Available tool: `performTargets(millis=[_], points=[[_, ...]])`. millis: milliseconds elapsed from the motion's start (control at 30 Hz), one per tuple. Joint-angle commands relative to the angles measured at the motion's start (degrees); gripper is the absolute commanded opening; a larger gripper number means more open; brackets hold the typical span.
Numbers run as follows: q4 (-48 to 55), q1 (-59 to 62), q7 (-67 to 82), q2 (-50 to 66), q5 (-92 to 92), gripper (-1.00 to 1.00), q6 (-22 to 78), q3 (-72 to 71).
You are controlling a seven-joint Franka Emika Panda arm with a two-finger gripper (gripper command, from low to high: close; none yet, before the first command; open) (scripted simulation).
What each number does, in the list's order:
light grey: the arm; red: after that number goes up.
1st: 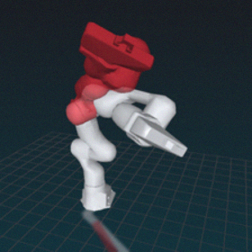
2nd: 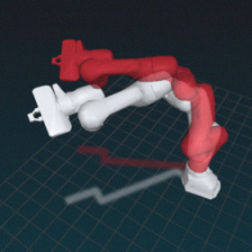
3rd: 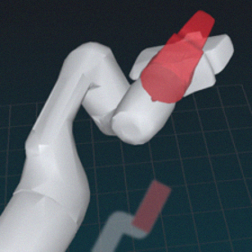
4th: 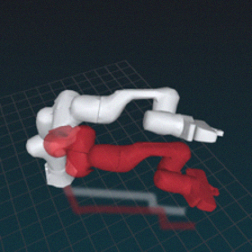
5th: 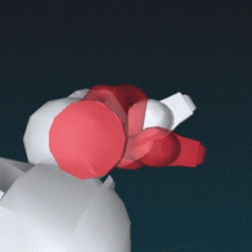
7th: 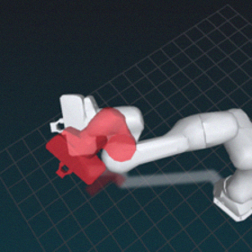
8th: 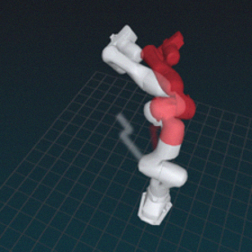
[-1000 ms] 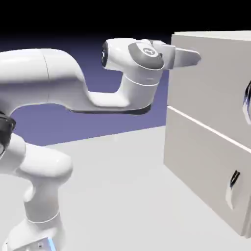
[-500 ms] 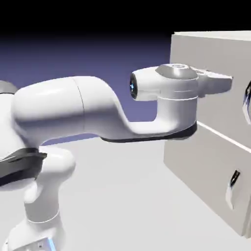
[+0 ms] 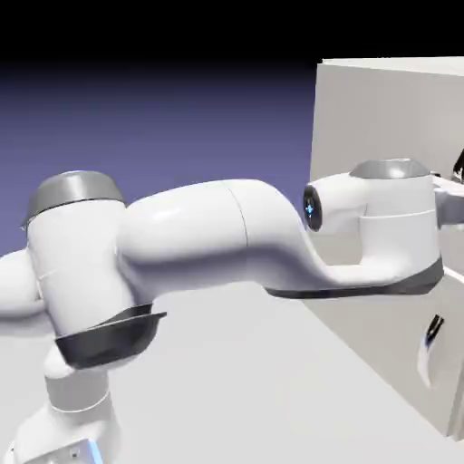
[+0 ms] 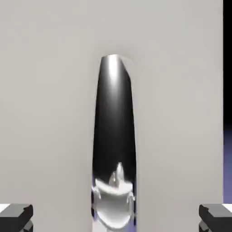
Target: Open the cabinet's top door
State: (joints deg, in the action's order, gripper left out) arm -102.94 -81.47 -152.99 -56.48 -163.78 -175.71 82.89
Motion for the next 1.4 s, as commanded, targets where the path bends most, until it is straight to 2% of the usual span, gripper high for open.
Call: performTargets(millis=[0,300,467,667,1167,1367], points=[[0.00,0.00,0.00,0.00,0.00,-1.00,0.00,0.00],[-18.40,18.20,-1.94,2.32,3.81,-1.00,11.01,-10.95],[-22.05,26.04,-13.37,8.47,-0.28,-1.00,11.78,-16.03],[-31.24,38.50,-13.05,8.76,5.13,-1.00,16.33,-25.67],[-49.40,69.65,-13.19,4.52,22.20,-1.00,21.56,-53.99],[-56.18,80.54,-9.34,-1.67,34.20,-1.00,22.04,-65.85]])
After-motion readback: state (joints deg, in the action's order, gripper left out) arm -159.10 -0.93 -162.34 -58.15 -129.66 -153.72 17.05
